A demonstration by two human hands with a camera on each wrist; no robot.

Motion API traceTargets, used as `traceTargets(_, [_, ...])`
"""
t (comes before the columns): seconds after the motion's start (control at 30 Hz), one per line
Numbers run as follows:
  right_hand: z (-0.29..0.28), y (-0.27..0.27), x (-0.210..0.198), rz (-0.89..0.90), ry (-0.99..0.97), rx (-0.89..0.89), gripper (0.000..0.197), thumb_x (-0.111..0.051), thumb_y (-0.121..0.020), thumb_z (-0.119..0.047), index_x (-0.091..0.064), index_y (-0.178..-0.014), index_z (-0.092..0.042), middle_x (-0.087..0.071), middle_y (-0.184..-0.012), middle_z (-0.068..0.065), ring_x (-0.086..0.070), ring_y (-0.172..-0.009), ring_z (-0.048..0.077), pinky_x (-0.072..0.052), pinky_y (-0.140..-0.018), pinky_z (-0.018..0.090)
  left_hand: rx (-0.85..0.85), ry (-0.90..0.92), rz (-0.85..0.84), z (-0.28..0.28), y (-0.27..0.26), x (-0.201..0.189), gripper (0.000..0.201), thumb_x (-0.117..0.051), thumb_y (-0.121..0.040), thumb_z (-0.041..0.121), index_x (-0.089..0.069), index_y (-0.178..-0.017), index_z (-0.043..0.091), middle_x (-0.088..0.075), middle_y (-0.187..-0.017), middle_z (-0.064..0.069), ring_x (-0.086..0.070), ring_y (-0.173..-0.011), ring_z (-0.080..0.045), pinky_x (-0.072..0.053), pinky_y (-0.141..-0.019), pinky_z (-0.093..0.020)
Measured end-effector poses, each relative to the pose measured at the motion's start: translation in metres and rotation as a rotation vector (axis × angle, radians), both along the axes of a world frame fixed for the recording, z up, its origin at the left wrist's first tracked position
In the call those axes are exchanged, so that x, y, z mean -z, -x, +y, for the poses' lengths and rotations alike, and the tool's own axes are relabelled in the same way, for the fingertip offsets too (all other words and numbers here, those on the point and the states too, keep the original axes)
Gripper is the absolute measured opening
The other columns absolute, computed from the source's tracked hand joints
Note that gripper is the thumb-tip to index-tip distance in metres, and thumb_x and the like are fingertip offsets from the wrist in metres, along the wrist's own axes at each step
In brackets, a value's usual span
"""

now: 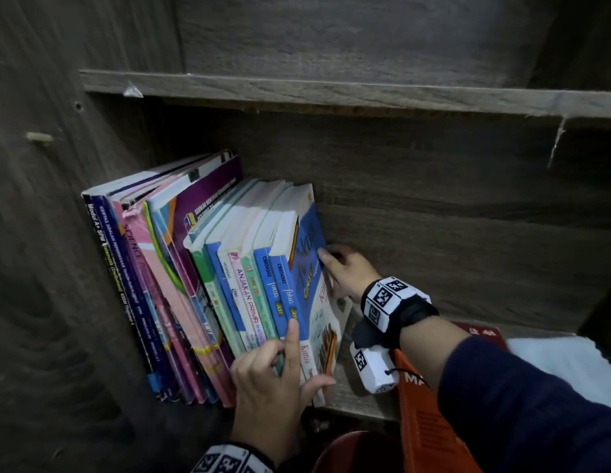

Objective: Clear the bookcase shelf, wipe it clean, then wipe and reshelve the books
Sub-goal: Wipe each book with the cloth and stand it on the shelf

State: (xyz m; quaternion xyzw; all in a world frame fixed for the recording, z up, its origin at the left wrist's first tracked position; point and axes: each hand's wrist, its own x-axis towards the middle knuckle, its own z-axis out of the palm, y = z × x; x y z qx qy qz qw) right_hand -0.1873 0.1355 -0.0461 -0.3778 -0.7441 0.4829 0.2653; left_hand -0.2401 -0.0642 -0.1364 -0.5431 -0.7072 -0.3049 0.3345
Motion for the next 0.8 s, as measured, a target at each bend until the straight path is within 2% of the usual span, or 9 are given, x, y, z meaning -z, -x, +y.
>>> traceTargets(0.07, [-0.002, -0.002, 0.004, 0.047, 0.058, 0.024, 0.035, -0.059, -0.091, -0.043, -0.046, -0.116, -0.023, -0.056, -0.097, -0.006, -0.062, -0.097, 0.025, -0.058, -0.075, 0.044, -0.001, -0.006, -0.015, 0.001, 0.0, 0.002, 0.104, -0.049, -0.079, 0.072, -0.013, -0.154, 0.009, -0.037, -0.1, -0.006, -0.041, -0.083, -0.023, -0.047, -0.066, -0.044])
traceTargets(0.17, [-0.001, -0.017, 0.012, 0.02, 0.153, 0.008, 0.034, -0.062, -0.089, -0.044, -0.05, -0.108, -0.019, -0.052, -0.097, -0.006, -0.058, -0.101, 0.022, -0.055, -0.087, 0.049, -0.015, 0.018, -0.064, -0.002, -0.003, -0.001, 0.105, -0.047, -0.08, 0.074, -0.009, -0.155, 0.012, -0.038, -0.098, -0.004, -0.041, -0.08, -0.024, -0.047, -0.062, -0.044])
traceTargets(0.23, [0.003, -0.04, 0.014, -0.09, 0.065, 0.025, 0.026, -0.06, -0.089, -0.047, -0.058, -0.098, -0.023, -0.057, -0.099, -0.005, -0.058, -0.104, 0.021, -0.052, -0.092, 0.042, -0.031, 0.022, -0.104, -0.005, -0.009, -0.007, 0.1, -0.047, -0.082, 0.072, -0.014, -0.155, 0.012, -0.041, -0.097, -0.006, -0.041, -0.079, -0.025, -0.045, -0.064, -0.044])
traceTargets(0.3, [0.011, -0.08, 0.011, -0.217, -0.096, 0.137, 0.019, -0.061, -0.091, -0.04, -0.064, -0.094, -0.021, -0.065, -0.099, 0.0, -0.06, -0.097, 0.018, -0.049, -0.086, 0.029, -0.007, -0.015, -0.11, -0.006, -0.019, -0.011, 0.088, -0.054, -0.08, 0.061, -0.03, -0.148, 0.011, -0.044, -0.095, -0.01, -0.042, -0.078, -0.026, -0.043, -0.066, -0.043])
traceTargets(0.43, [0.028, -0.195, 0.007, -0.669, -0.261, 0.423, 0.024, -0.055, -0.093, -0.027, -0.065, -0.107, -0.011, -0.067, -0.111, 0.019, -0.064, -0.102, 0.031, -0.048, -0.085, 0.033, 0.202, -0.077, -0.03, -0.01, -0.052, -0.006, 0.066, -0.058, -0.077, 0.039, -0.043, -0.138, 0.018, -0.046, -0.1, -0.004, -0.047, -0.083, -0.024, -0.037, -0.078, -0.042])
traceTargets(0.53, [0.034, -0.271, 0.028, -1.062, -0.262, 0.507, 0.045, -0.049, -0.083, -0.037, -0.059, -0.119, -0.012, -0.062, -0.121, 0.016, -0.059, -0.113, 0.03, -0.049, -0.092, 0.035, 0.476, 0.202, 0.027, -0.009, -0.08, 0.01, 0.066, -0.055, -0.084, 0.044, -0.043, -0.142, 0.016, -0.051, -0.117, -0.004, -0.052, -0.103, -0.023, -0.036, -0.094, -0.037])
traceTargets(0.6, [0.031, -0.3, 0.056, -1.217, -0.245, 0.496, 0.051, -0.051, -0.08, -0.039, -0.054, -0.124, -0.015, -0.053, -0.131, 0.011, -0.05, -0.124, 0.027, -0.044, -0.1, 0.035, 0.496, 0.491, -0.002, -0.004, -0.091, 0.022, 0.07, -0.044, -0.09, 0.058, -0.046, -0.143, 0.013, -0.055, -0.134, -0.004, -0.052, -0.123, -0.023, -0.03, -0.103, -0.038])
traceTargets(0.7, [0.017, -0.315, 0.083, -1.243, -0.24, 0.477, 0.055, -0.046, -0.087, -0.041, -0.037, -0.136, -0.019, -0.036, -0.142, 0.008, -0.031, -0.134, 0.027, -0.033, -0.106, 0.041, 0.438, 0.777, -0.082, 0.004, -0.094, 0.036, 0.079, -0.031, -0.094, 0.069, -0.044, -0.144, 0.01, -0.04, -0.152, -0.002, -0.041, -0.138, -0.018, -0.021, -0.108, -0.042])
traceTargets(0.8, [0.01, -0.322, 0.085, -1.189, -0.27, 0.435, 0.045, -0.032, -0.097, -0.019, -0.029, -0.141, -0.016, -0.035, -0.142, 0.008, -0.033, -0.134, 0.027, -0.032, -0.106, 0.039, 0.428, 0.847, -0.069, 0.009, -0.095, 0.035, 0.09, -0.031, -0.089, 0.077, -0.039, -0.147, 0.009, -0.035, -0.154, -0.002, -0.038, -0.139, -0.017, -0.02, -0.106, -0.043])
